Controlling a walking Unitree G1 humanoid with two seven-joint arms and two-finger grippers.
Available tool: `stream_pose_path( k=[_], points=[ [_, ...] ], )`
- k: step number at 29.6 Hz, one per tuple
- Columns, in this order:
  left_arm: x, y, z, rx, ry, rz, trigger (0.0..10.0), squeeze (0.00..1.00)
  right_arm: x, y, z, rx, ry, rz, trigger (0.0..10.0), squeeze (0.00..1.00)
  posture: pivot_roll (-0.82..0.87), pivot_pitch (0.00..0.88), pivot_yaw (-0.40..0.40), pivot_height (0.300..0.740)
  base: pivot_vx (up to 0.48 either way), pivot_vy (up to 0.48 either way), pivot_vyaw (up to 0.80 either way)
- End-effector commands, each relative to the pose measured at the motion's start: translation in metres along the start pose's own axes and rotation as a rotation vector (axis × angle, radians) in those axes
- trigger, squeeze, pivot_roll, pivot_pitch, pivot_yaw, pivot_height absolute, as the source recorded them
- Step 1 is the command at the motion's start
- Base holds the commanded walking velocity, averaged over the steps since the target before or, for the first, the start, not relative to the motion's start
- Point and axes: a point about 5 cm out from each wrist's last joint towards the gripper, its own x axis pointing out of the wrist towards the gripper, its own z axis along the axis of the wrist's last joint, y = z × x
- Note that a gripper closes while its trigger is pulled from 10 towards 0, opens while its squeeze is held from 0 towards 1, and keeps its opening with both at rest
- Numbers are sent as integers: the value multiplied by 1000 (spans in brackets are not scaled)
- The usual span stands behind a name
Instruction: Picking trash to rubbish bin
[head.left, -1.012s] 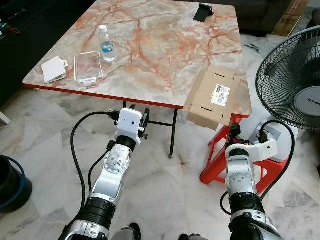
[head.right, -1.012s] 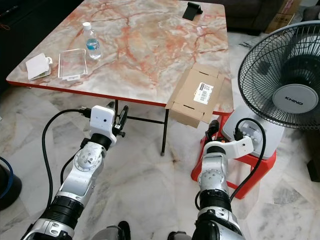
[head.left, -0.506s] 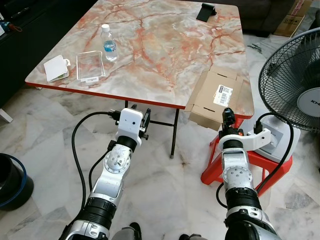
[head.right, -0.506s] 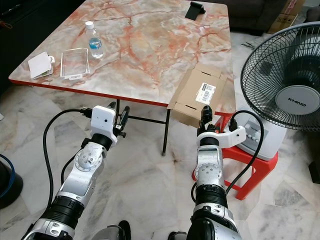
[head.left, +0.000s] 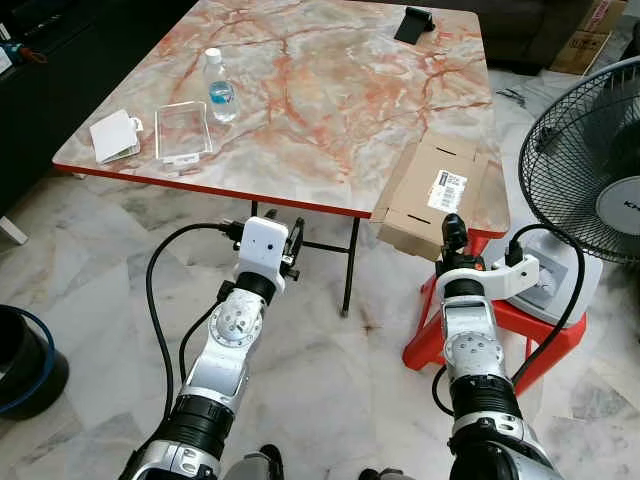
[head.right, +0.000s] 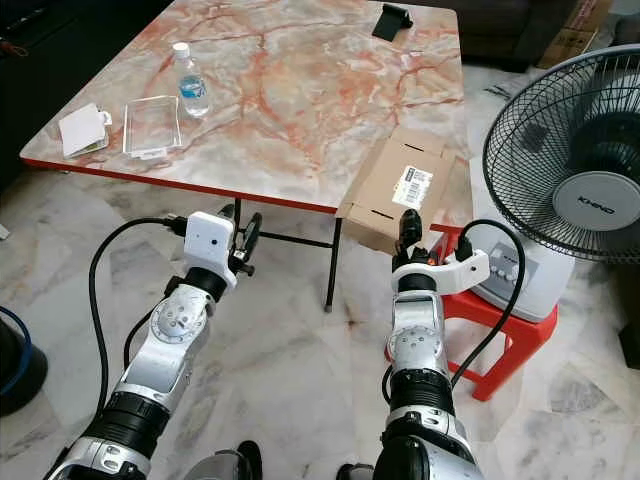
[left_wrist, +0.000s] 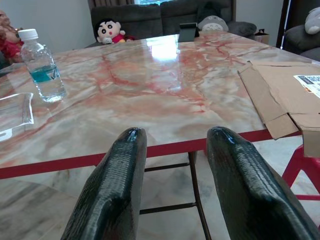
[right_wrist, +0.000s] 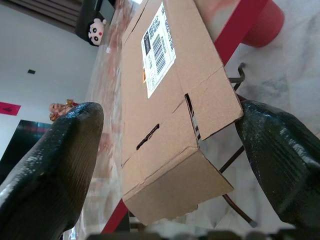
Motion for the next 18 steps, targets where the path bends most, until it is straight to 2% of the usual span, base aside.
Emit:
stream_pose_path(
  k=[1,18],
  points=[
    [-2,-4,-1,5,8,-21,10000,0,1,3,-5,-14,21,11,10000,0,117,169,-6,740,0,0,0],
    [-2,-4,-2,10,18,-26,10000,0,-3,-7,-15,-78,59,-23,10000,0,120,187,-6,740,0,0,0]
  ],
)
